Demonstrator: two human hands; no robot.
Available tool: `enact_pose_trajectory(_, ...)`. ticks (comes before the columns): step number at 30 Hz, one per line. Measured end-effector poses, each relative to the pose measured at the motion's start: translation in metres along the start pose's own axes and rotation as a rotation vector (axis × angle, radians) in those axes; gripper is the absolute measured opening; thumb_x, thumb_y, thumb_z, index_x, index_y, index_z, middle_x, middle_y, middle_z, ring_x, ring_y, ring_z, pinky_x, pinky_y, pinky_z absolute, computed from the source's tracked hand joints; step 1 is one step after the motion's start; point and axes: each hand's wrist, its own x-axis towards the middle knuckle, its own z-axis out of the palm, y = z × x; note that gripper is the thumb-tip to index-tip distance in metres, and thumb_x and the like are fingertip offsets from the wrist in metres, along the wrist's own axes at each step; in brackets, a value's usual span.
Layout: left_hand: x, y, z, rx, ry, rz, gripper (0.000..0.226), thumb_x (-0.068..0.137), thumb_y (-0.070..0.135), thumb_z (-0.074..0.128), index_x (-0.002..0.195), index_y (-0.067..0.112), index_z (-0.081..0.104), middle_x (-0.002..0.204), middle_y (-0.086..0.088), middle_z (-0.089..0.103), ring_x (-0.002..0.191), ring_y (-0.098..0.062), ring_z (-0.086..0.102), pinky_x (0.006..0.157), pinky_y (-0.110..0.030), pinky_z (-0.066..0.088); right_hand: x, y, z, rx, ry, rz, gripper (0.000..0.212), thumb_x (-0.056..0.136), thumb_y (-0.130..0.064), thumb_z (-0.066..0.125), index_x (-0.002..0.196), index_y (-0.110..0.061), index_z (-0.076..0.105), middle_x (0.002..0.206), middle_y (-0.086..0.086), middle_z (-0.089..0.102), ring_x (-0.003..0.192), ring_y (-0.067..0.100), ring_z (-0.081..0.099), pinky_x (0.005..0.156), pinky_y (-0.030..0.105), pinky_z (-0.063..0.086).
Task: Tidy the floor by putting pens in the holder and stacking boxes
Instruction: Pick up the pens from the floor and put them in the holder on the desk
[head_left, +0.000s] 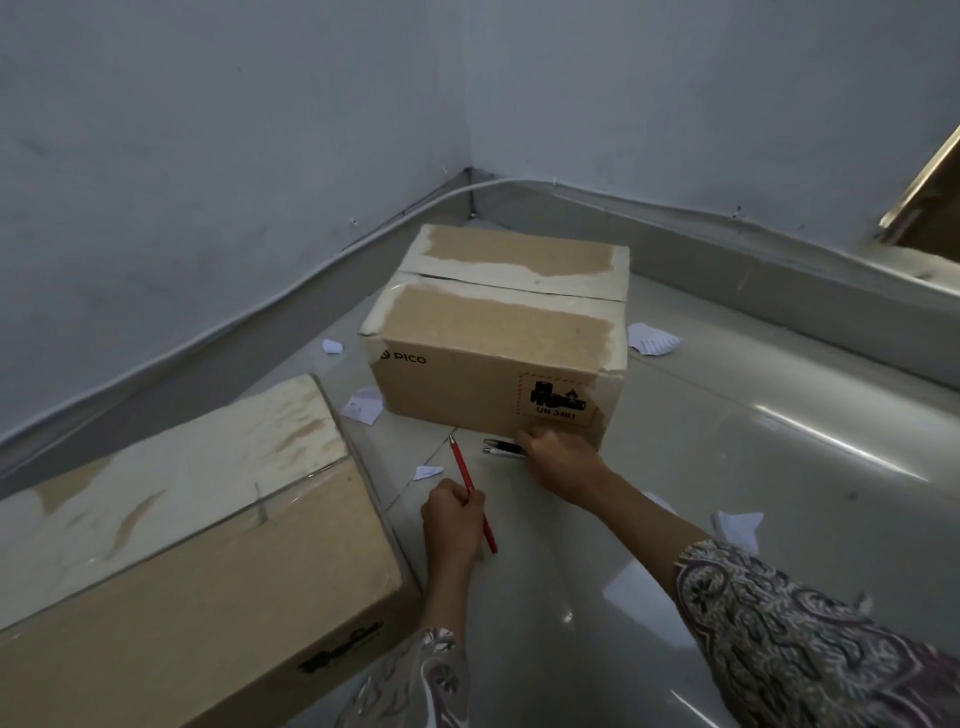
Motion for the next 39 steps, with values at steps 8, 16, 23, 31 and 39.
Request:
enact_pose_trajectory(8, 0.007, -0.004, -0.001, -0.164, 0.026, -0.034, 0.015, 0.085, 0.009, 0.059, 0.071, 0.004, 0.058, 0.071, -0.011, 0.062, 0.069, -0.023, 0.059, 0.065, -0.025, 0.045, 0.015, -0.012, 0.008, -0.022, -0.086, -0.014, 0.030, 0.090, 0.004, 0.040, 0.118, -0.001, 0.049, 0.123, 0.019, 0.051, 0.114, 0.032, 0.047, 0.083, 0.040, 0.044)
enact_pose_trajectory(16, 0.008, 0.001, 0.012, -0.262, 0.129, -0.024, 0.024, 0.084, 0.007, 0.060, 0.064, 0.007, 0.047, 0.059, -0.004, 0.048, 0.057, -0.015, 0.045, 0.053, -0.023, 0.036, 0.019, -0.014, 0.002, 0.014, -0.216, 0.027, 0.025, 0.093, -0.002, 0.038, 0.112, -0.002, 0.054, 0.120, 0.020, 0.054, 0.109, 0.034, 0.052, 0.081, 0.039, 0.043)
enact_pose_trajectory(23, 0.007, 0.014, 0.001, -0.248, 0.127, 0.010, 0.028, 0.082, 0.000, 0.059, 0.061, 0.008, 0.042, 0.058, -0.002, 0.045, 0.057, -0.015, 0.044, 0.054, -0.015, 0.037, 0.018, -0.015, -0.009, 0.118, -0.297, 0.067, 0.018, 0.089, 0.000, 0.045, 0.102, -0.003, 0.056, 0.112, 0.022, 0.056, 0.102, 0.038, 0.056, 0.069, 0.038, 0.041)
enact_pose_trajectory(31, -0.031, 0.087, -0.060, -0.228, -0.067, 0.008, 0.011, 0.082, -0.002, 0.056, 0.073, 0.002, 0.051, 0.071, -0.014, 0.057, 0.069, -0.027, 0.057, 0.062, -0.040, 0.049, -0.014, -0.014, -0.108, 0.557, -0.294, 0.142, 0.020, 0.082, -0.007, 0.060, 0.065, -0.011, 0.050, 0.071, 0.008, 0.053, 0.073, 0.022, 0.053, 0.064, 0.031, 0.036)
enact_pose_trajectory(39, -0.107, 0.257, -0.146, -0.142, -0.232, 0.112, 0.023, 0.081, -0.002, 0.059, 0.070, 0.016, 0.050, 0.075, -0.030, 0.061, 0.065, -0.030, 0.058, 0.055, -0.029, 0.042, -0.073, -0.010, -0.297, 0.828, -0.136, 0.246, 0.017, 0.079, -0.002, 0.063, 0.073, 0.012, 0.057, 0.064, 0.010, 0.043, 0.058, 0.016, 0.036, 0.052, 0.021, 0.025)
